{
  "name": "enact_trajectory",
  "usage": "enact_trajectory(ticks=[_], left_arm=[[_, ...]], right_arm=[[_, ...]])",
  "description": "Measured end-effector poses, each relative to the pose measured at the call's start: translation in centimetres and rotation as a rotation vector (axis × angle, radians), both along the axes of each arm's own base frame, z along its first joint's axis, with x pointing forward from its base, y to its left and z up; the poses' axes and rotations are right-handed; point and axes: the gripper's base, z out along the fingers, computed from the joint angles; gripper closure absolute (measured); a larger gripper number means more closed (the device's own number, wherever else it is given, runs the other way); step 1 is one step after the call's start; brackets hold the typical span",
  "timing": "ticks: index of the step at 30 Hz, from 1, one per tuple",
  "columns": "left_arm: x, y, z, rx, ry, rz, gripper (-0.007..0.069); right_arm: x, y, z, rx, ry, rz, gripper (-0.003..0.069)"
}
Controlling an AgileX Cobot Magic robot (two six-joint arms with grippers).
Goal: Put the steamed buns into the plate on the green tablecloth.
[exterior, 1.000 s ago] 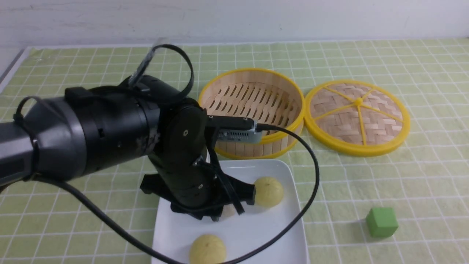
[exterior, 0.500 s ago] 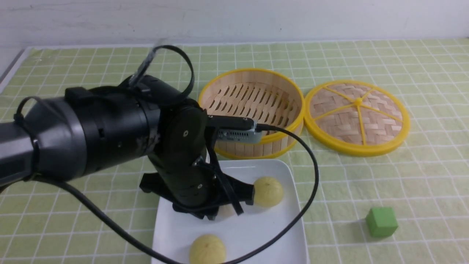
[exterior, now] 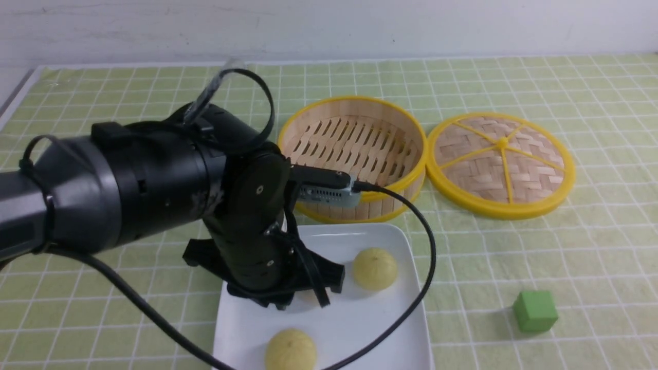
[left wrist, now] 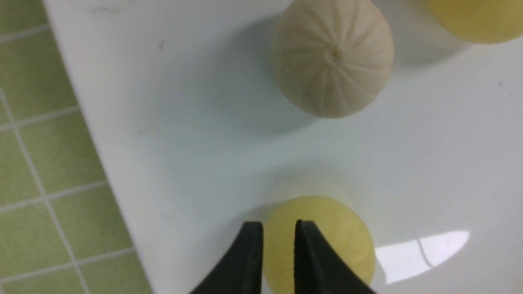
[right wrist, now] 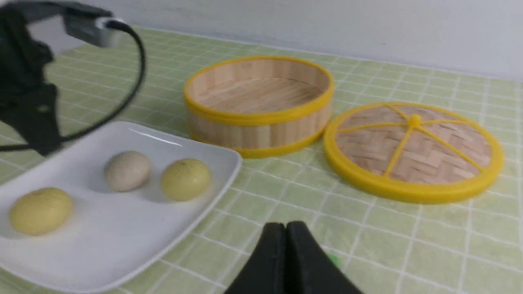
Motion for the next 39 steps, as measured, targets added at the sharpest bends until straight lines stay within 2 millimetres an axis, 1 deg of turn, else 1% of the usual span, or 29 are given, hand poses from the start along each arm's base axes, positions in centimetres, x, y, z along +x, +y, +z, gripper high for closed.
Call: enact_trajectory(ticks=[1,2,5,7,8,10,11,14,15,16,18,19,20,21,22,24,26,28,29,30,32,33,34,35,37,39], left_arm=[[0.0,0.0,0.0,0.004,-0.002,-0.002,0.0483],[0.1,0.1,0.0,0.012,-0.009,-0.006,0.0483],[0.1,0.3,0.3,0.021,-0.029,-0.014,0.0483],[0.0,0.4,0.7,0.020,-0.044,-0.019,0.0484],[-0.1,0.6,1.2,0.014,-0.062,-0.019,0.0490],[-0.3,0.8,2.0,-0.005,-0.079,-0.006,0.0519],[-0.5,1.0,2.7,-0.018,-0.091,0.000,0.0545],[-1.0,1.5,3.9,-0.031,-0.117,0.001,0.0608],[-1.1,1.6,4.0,-0.033,-0.119,0.002,0.0613],[-1.4,2.0,4.9,-0.041,-0.141,0.001,0.0622],[-1.8,2.4,5.7,-0.051,-0.163,0.001,0.0622],[-2.3,3.0,6.8,-0.062,-0.193,0.001,0.0622],[-2.7,3.4,7.4,-0.069,-0.209,0.003,0.0622],[-3.4,4.2,8.6,-0.079,-0.239,0.006,0.0622],[-3.5,4.3,8.8,-0.083,-0.246,0.006,0.0622],[-5.5,6.4,11.5,-0.108,-0.315,0.000,0.0622],[-6.6,7.4,12.6,-0.121,-0.346,-0.005,0.0622],[-8.9,9.6,14.6,-0.148,-0.409,-0.017,0.0622],[-9.3,10.0,14.8,-0.155,-0.419,-0.018,0.0622],[-10.5,11.0,15.2,-0.180,-0.449,-0.019,0.0622],[-12.2,12.5,15.3,-0.236,-0.511,-0.027,0.0622],[-12.5,12.7,14.9,-0.244,-0.521,-0.031,0.0622],[-13.4,13.4,14.6,-0.315,-0.606,-0.048,0.0622],[-13.6,13.5,14.1,-0.325,-0.620,-0.055,0.0622],[-14.4,13.8,12.9,-0.461,-0.744,-0.075,0.0622],[-14.9,13.9,12.5,-0.561,-0.825,-0.086,0.0622]], right_arm=[[0.1,0.0,-0.3,-0.005,0.009,-0.015,0.0653],[0.4,-0.2,-1.4,-0.023,0.036,-0.070,0.0651],[0.8,-0.7,-3.5,-0.047,0.096,-0.192,0.0650],[0.9,-0.9,-4.1,-0.059,0.110,-0.235,0.0650],[1.0,-1.2,-4.4,-0.072,0.120,-0.281,0.0648],[1.0,-1.5,-4.6,-0.084,0.123,-0.331,0.0647],[1.1,-1.6,-4.6,-0.089,0.123,-0.361,0.0647],[1.1,-1.8,-5.0,-0.090,0.131,-0.393,0.0647],[1.1,-1.8,-5.1,-0.091,0.134,-0.394,0.0647],[1.2,-1.8,-5.4,-0.092,0.134,-0.398,0.0647],[1.2,-1.8,-5.4,-0.092,0.133,-0.398,0.0645],[1.2,-1.8,-5.4,-0.092,0.133,-0.398,0.0643],[1.2,-1.8,-5.4,-0.092,0.133,-0.398,0.0642],[1.2,-1.8,-5.4,-0.092,0.133,-0.398,0.0641],[1.2,-1.8,-5.4,-0.092,0.133,-0.398,0.0641],[1.2,-1.8,-5.4,-0.092,0.133,-0.399,0.0638],[1.2,-1.8,-5.4,-0.091,0.133,-0.400,0.0635],[1.2,-1.8,-5.4,-0.093,0.133,-0.402,0.0633],[1.2,-1.8,-5.4,-0.093,0.133,-0.402,0.0633],[1.2,-1.8,-5.4,-0.093,0.133,-0.403,0.0634],[1.2,-1.8,-5.4,-0.093,0.133,-0.403,0.0634],[1.2,-1.8,-5.4,-0.093,0.133,-0.403,0.0634],[1.2,-1.8,-5.4,-0.093,0.133,-0.403,0.0634],[1.2,-1.8,-5.4,-0.093,0.133,-0.403,0.0634],[1.2,-1.8,-5.4,-0.093,0.133,-0.403,0.0634],[1.2,-1.8,-5.4,-0.093,0.133,-0.403,0.0634]])
